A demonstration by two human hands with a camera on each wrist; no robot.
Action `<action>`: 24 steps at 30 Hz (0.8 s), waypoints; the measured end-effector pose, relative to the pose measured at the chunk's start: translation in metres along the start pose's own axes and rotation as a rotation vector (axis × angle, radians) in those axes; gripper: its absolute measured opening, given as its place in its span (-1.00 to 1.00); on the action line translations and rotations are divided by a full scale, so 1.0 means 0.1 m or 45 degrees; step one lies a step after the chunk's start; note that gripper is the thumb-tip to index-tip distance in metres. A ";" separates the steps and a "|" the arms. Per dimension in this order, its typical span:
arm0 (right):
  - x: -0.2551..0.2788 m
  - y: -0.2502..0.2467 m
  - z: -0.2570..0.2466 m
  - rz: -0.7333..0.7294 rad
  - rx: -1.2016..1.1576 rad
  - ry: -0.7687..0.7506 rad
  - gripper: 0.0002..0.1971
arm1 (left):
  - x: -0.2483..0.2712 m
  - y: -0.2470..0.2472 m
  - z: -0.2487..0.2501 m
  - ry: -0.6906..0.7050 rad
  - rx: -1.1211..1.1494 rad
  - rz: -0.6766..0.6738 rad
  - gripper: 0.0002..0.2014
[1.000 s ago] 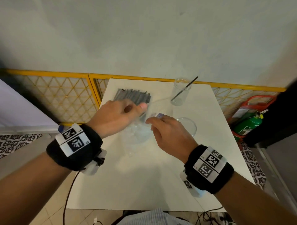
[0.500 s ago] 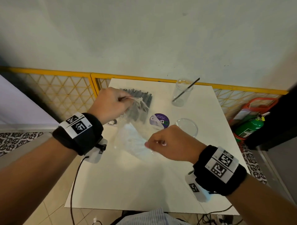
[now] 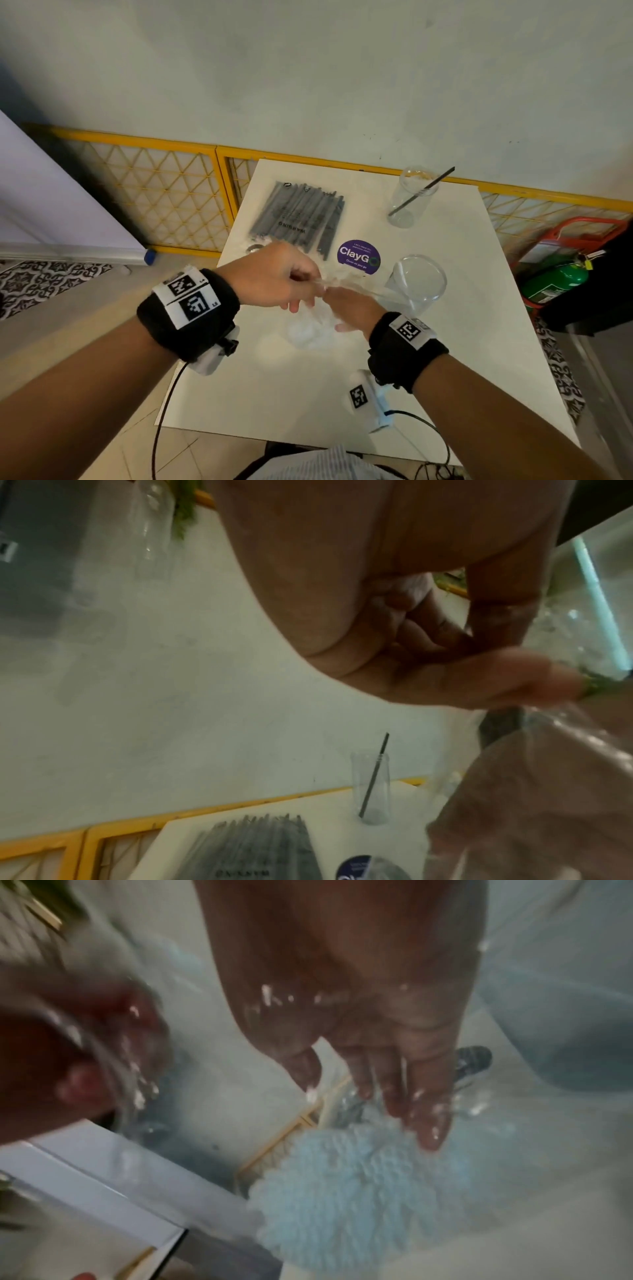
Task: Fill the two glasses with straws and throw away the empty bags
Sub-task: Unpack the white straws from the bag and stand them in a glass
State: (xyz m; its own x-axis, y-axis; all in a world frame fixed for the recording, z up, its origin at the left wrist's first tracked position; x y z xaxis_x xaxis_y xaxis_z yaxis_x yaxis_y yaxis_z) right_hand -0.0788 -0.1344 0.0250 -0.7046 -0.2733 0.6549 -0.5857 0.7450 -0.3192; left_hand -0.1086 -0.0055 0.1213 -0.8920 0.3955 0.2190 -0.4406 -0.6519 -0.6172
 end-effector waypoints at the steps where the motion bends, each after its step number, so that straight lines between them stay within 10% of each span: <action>1: -0.03 0.04 0.04 0.001 0.130 0.014 -0.81 | -0.01 0.06 -0.01 0.017 0.023 0.002 -0.77; 13: -0.46 0.30 0.33 -0.193 0.497 0.106 -0.65 | -0.06 0.53 -0.11 0.128 -0.270 -0.231 -0.88; 24: -0.24 -0.04 -0.10 -0.081 1.139 0.002 -0.61 | -0.32 -0.07 -0.10 0.077 -0.376 0.097 -0.89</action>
State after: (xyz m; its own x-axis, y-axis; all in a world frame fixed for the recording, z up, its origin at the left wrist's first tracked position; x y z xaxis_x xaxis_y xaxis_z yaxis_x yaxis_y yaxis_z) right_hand -0.0555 -0.1244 0.0177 -0.6597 -0.2967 0.6904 -0.7175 -0.0243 -0.6961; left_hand -0.0762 -0.0071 0.1110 -0.9097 0.3964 0.1239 -0.3165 -0.4684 -0.8249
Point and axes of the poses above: each hand's wrist, its own x-axis away from the middle knuckle, its own y-axis out of the palm, z = x × y, the point moved 6 cm from there along -x, towards the middle knuckle, and after that the axes turned 2 degrees about y, right-handed, at the moved point
